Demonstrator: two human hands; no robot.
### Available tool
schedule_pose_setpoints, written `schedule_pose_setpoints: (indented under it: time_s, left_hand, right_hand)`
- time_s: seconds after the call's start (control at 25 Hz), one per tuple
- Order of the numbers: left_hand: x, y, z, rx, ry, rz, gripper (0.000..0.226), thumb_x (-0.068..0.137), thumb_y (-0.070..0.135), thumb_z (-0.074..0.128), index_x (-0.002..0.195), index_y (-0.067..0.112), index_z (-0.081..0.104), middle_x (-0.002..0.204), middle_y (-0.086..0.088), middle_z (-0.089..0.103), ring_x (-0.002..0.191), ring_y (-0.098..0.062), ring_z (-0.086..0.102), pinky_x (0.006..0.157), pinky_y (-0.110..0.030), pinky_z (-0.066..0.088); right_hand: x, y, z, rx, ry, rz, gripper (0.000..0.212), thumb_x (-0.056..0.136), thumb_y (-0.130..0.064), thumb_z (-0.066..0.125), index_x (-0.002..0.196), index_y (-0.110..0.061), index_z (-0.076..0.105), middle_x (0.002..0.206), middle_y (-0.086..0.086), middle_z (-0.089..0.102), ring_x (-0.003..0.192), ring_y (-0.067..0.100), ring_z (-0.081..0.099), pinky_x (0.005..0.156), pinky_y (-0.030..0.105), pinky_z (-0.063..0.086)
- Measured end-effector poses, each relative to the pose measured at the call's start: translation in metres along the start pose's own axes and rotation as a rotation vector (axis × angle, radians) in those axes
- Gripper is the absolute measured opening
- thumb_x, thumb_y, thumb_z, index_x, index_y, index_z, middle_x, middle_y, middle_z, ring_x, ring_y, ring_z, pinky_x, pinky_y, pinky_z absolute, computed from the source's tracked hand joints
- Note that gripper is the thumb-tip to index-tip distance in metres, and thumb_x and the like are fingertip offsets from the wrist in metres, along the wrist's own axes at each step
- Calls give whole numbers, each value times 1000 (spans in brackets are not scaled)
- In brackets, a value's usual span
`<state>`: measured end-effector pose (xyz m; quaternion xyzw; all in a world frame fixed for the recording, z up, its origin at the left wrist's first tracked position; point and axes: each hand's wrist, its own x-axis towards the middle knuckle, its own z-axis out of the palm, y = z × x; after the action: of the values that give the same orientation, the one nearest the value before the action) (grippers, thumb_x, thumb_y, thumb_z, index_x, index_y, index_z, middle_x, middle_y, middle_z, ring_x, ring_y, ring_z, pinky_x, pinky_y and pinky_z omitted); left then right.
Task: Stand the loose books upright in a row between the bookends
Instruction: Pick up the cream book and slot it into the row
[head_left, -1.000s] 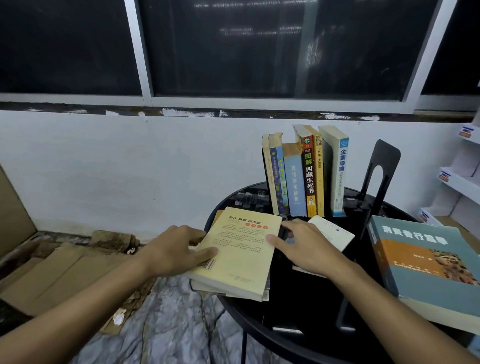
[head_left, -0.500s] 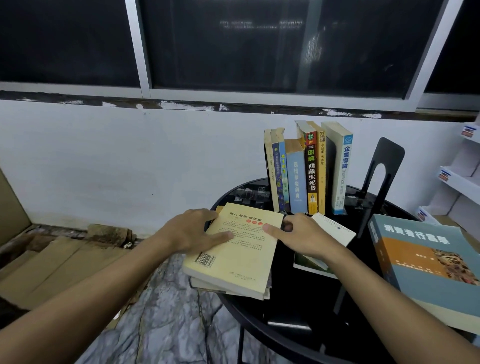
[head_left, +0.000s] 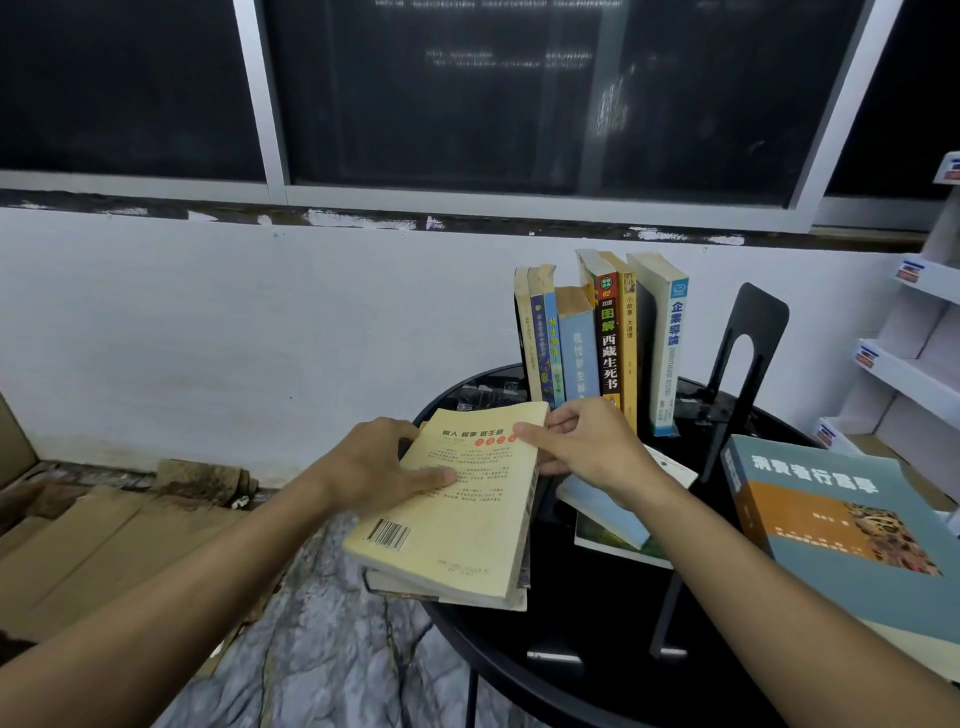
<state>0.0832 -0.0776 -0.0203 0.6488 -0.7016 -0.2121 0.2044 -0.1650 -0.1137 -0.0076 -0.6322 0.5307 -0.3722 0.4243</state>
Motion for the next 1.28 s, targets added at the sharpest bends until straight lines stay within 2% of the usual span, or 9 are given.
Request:
schedule_pose_setpoints:
  time_s: [0.24, 0.44, 0.56, 0.72, 0.84, 0.96, 1.08, 1.16, 1.28]
  left_hand:
    - [10, 17, -6, -190, 29, -12, 42, 74, 48, 84, 107, 26, 69, 102, 11, 75, 87, -11, 74, 79, -37, 62]
    - [17, 59, -7, -548, -31, 95, 35, 82, 30, 82, 113, 19, 69, 103, 7, 78, 95, -10, 74, 79, -32, 62]
    - [30, 84, -4, -597, -60, 186, 40, 82, 30, 80, 118, 19, 67, 112, 9, 75, 107, -9, 70, 90, -33, 59]
    - [55, 122, -3, -380, 52, 295, 62, 80, 35, 82, 135, 17, 58, 136, 11, 60, 124, -5, 56, 103, -31, 50]
    - [70, 154, -8, -90, 224, 469, 64, 84, 30, 80, 141, 17, 53, 128, 10, 53, 124, -6, 48, 100, -25, 42]
    - [101, 177, -6, 85, 280, 509, 70, 85, 28, 78, 146, 18, 45, 145, 4, 48, 138, -18, 41, 111, -34, 35]
    - [132, 192, 1, 193, 296, 487, 58, 83, 28, 78, 132, 23, 47, 132, -2, 57, 118, -24, 56, 99, -45, 51]
    - [146, 199, 5, 243, 307, 494, 52, 82, 26, 78, 125, 22, 48, 123, 0, 59, 108, -23, 60, 90, -48, 54]
    - [159, 206, 11, 316, 310, 495, 65, 84, 26, 76, 140, 17, 43, 142, -4, 52, 125, -26, 54, 99, -48, 49]
  right_hand:
    - [-9, -33, -20, 74, 52, -28, 27, 81, -8, 82, 92, 4, 60, 88, 16, 76, 73, 21, 77, 59, 31, 62]
    - [-31, -71, -51, 13, 197, -201, 30, 81, -11, 83, 92, -7, 56, 79, 9, 74, 66, 15, 75, 53, 29, 60]
    - [-40, -86, -71, -79, 308, -275, 33, 80, -17, 85, 93, -12, 55, 79, 9, 72, 63, 15, 75, 56, 36, 62]
    - [-48, -89, -96, -266, 441, -320, 34, 79, -24, 86, 91, -16, 56, 79, 0, 71, 56, 11, 72, 55, 36, 62]
    - [-52, -84, -109, -401, 506, -349, 34, 77, -27, 85, 95, -15, 59, 78, -6, 70, 65, 8, 69, 61, 39, 61]
    - [-53, -78, -121, -484, 557, -351, 36, 77, -30, 85, 96, -15, 59, 76, -11, 66, 72, 4, 65, 64, 36, 59]
    - [-51, -70, -133, -502, 587, -353, 38, 76, -33, 86, 97, -16, 59, 77, -11, 64, 80, 12, 64, 61, 29, 52]
    - [-49, -64, -138, -521, 598, -358, 39, 75, -34, 85, 97, -17, 58, 78, -9, 65, 91, 21, 62, 70, 31, 50]
    - [-48, -61, -146, -536, 610, -355, 38, 75, -35, 85, 96, -18, 58, 79, -10, 64, 90, 16, 61, 65, 23, 45]
